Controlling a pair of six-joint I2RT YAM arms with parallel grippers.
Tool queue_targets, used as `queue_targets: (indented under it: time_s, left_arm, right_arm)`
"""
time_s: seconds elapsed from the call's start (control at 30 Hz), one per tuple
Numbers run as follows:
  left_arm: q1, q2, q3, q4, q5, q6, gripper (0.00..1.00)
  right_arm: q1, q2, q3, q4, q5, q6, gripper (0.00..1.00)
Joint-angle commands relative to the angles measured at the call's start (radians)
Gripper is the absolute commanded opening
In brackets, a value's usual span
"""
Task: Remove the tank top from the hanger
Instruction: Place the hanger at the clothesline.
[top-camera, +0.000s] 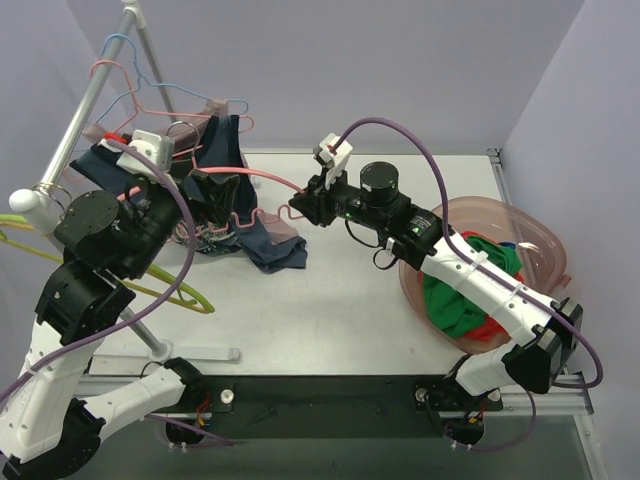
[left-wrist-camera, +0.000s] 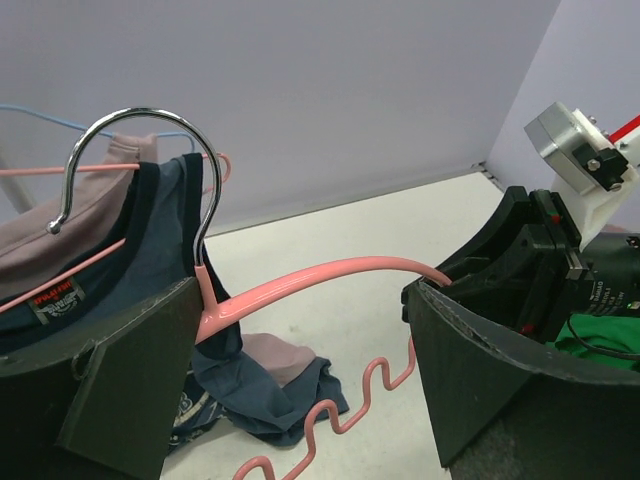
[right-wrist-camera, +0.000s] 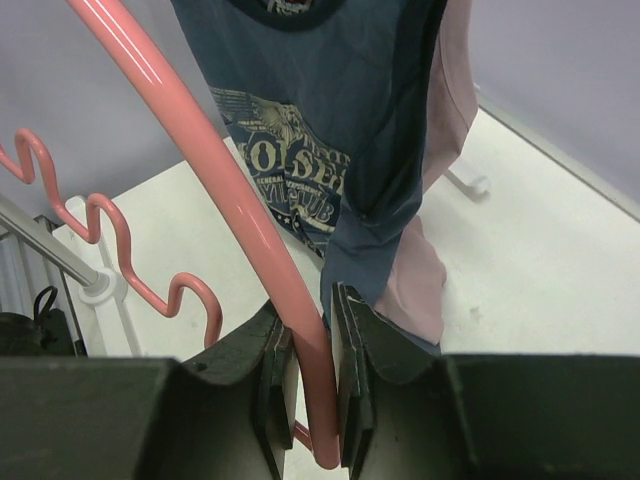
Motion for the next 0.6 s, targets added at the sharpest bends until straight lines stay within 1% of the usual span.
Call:
queue_targets:
  time_s: [0.0,0.07,0.1,0.13,0.17,0.2,0.23,0.3,0.37,0.4,0.5,0.53,0.57]
  left_arm:
    - [-0.015,0.023,-0.016,-0.022,0.183,0.021,0.9]
    - [-0.014,0.031,-0.021,-0.04,0.188,0.035,0.85]
    - [-0.015,0.032,-0.027,-0.043,0.191,0.046,0.79]
    - [-0.015,0.034,-0.027,-0.05,0.193,0.052,0.7]
    - [-0.015,0.035,-0.03,-0.051,0.193,0.058,0.54]
    - [-0.015,0.034,-0.033,-0.048,0.194,0.057,0.51]
    - [-0.015,0.028,-0.041,-0.043,0.199,0.054,0.5]
    - [-0.015,0.026,-0.043,-0.028,0.214,0.032,0.51]
    - [-0.015,0.026,-0.036,-0.016,0.258,0.002,0.55]
    - [-0.015,0.026,-0.035,-0.011,0.271,-0.011,0.63]
    - [-0.015,0.028,-0.023,-0.002,0.331,-0.067,0.75]
    - [-0.015,0.029,-0.018,-0.001,0.341,-0.081,0.83]
    - [-0.015,0.032,-0.007,-0.002,0.36,-0.109,0.86]
  right_arm:
    - [-0.029,-0.059,-0.045,0.199,0.012,0.168,0.0]
    - [-0.055,-0.076,-0.082,0.224,0.001,0.216,0.0]
    - [-0.064,-0.077,-0.091,0.233,-0.012,0.227,0.0]
    - [-0.068,-0.084,-0.102,0.244,-0.016,0.236,0.0]
    - [-0.071,-0.082,-0.104,0.244,-0.019,0.237,0.0]
    - [-0.075,-0.084,-0.102,0.239,-0.022,0.245,0.0]
    - [-0.077,-0.084,-0.099,0.23,-0.025,0.245,0.0]
    - [-0.08,-0.081,-0.091,0.22,-0.036,0.241,0.0]
    - [-0.081,-0.084,-0.09,0.209,-0.042,0.231,0.0]
    - [-0.08,-0.087,-0.09,0.203,-0.042,0.222,0.0]
    - [-0.081,-0.094,-0.088,0.178,-0.039,0.187,0.0]
    - [-0.08,-0.097,-0.093,0.177,-0.037,0.166,0.0]
    - [-0.081,-0.1,-0.096,0.175,-0.033,0.158,0.0]
